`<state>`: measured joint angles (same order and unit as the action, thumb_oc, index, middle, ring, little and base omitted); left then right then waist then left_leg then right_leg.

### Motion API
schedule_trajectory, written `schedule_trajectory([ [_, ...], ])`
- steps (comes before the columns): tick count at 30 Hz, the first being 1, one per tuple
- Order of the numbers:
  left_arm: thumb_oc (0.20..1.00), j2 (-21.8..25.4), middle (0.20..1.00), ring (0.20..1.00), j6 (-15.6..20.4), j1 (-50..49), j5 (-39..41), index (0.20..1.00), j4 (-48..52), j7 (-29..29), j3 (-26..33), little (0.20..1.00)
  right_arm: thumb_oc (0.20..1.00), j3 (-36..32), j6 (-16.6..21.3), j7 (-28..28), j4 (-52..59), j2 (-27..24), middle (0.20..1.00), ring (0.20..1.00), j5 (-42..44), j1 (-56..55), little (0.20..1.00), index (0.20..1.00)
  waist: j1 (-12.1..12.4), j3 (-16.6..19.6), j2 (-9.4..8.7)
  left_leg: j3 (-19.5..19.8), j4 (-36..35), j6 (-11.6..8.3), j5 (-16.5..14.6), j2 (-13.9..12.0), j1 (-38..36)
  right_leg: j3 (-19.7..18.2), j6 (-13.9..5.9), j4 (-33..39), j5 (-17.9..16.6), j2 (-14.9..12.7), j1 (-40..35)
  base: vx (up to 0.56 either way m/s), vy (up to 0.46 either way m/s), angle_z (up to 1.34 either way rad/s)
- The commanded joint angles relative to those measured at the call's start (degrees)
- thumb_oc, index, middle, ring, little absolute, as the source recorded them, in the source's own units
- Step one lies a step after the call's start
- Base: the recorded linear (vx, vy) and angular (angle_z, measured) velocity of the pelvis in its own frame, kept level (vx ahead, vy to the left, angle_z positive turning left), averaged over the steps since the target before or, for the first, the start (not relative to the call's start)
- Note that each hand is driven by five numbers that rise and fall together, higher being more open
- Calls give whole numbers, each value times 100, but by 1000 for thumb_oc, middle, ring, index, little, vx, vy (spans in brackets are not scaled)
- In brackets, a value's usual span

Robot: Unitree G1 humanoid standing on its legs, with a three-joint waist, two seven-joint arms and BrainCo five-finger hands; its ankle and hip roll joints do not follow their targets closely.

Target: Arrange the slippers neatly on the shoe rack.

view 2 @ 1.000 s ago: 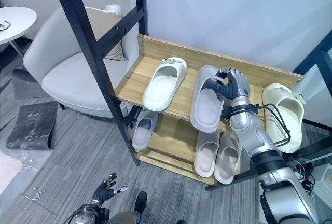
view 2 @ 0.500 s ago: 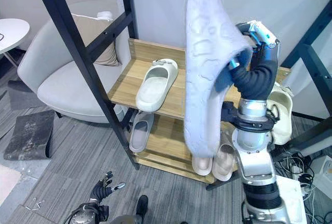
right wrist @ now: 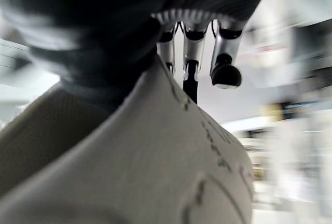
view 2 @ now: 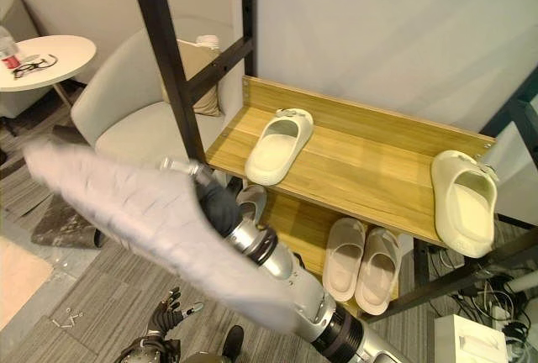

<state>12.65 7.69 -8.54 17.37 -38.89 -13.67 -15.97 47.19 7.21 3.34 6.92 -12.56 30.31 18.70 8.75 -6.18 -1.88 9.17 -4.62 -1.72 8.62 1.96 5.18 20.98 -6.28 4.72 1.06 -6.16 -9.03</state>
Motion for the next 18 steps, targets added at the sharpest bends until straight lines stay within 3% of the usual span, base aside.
schedule_trajectory([
  [1, 1000, 138, 1000, 1000, 459, 575, 101, 1000, -123, -154, -66, 1000, 200, -320, 222, -368, 92, -275, 200, 200, -2697, 232, 200, 200, 104, -492, -42, 148, 69, -194, -707, -131, -557, -22, 19, -260, 141, -67, 247, -95, -21, 12],
  [2, 1000, 136, 1000, 1000, 459, 581, 101, 1000, -124, -155, -69, 1000, 200, -320, 226, -375, 84, -272, 200, 200, -2708, 236, 200, 200, 97, -486, -44, 156, 73, -187, -689, -121, -533, -13, 15, -261, 126, -75, 265, -121, -20, 20],
  [3, 1000, 138, 1000, 1000, 508, 602, 145, 1000, -86, -215, -82, 1000, 200, -429, 186, -579, -178, -376, 200, 200, -3340, 97, 200, 200, 97, -613, -23, 190, 166, -188, -680, -99, -429, 29, 18, -344, 146, -92, 338, -154, -9, 21],
  [4, 1000, 157, 1000, 1000, 538, 632, 171, 1000, 21, -272, -170, 1000, 200, -599, 187, -945, -425, -420, 200, 200, -3866, 49, 200, 200, 100, -774, 11, 249, 342, -184, -701, -58, -244, 101, 18, -499, 193, -124, 483, -321, -7, 15],
  [6, 1000, 212, 1000, 1000, 752, 886, 364, 1000, 295, -387, -571, 1000, 200, -1195, 156, -1997, -1135, -431, 200, 200, -4764, 607, 200, 200, 127, -1371, 267, 392, 812, -124, -648, 71, 478, 201, 32, -1108, 225, -318, 1275, -443, 56, 19],
  [7, 1000, 213, 1000, 1000, 755, 906, 366, 1000, 288, -388, -573, 1000, 200, -1197, 170, -2013, -1163, -423, 200, 200, -4770, 631, 200, 200, 134, -1365, 262, 388, 838, -122, -654, 78, 518, 194, 32, -1148, 239, -330, 1321, -312, 84, 37],
  [11, 1000, 320, 1000, 1000, 894, 1199, 446, 1000, 664, -382, -1020, 1000, 200, -1872, -86, -3135, -1867, -411, 200, 200, -5335, 1767, 200, 200, 246, -1602, 482, 284, 1482, -42, -727, 206, 1338, 9, 47, -1890, 307, -587, 2170, -164, 106, 8],
  [18, 1000, 452, 1000, 1000, 1058, 1400, 440, 1000, 977, -321, -1251, 1000, 200, -2497, -423, -4290, -2885, -1060, 200, 200, -5866, 2743, 200, 200, 336, -1755, 638, 224, 2167, 23, -957, 349, 2059, -226, 67, -2673, 519, -779, 2960, -70, 64, 8],
])
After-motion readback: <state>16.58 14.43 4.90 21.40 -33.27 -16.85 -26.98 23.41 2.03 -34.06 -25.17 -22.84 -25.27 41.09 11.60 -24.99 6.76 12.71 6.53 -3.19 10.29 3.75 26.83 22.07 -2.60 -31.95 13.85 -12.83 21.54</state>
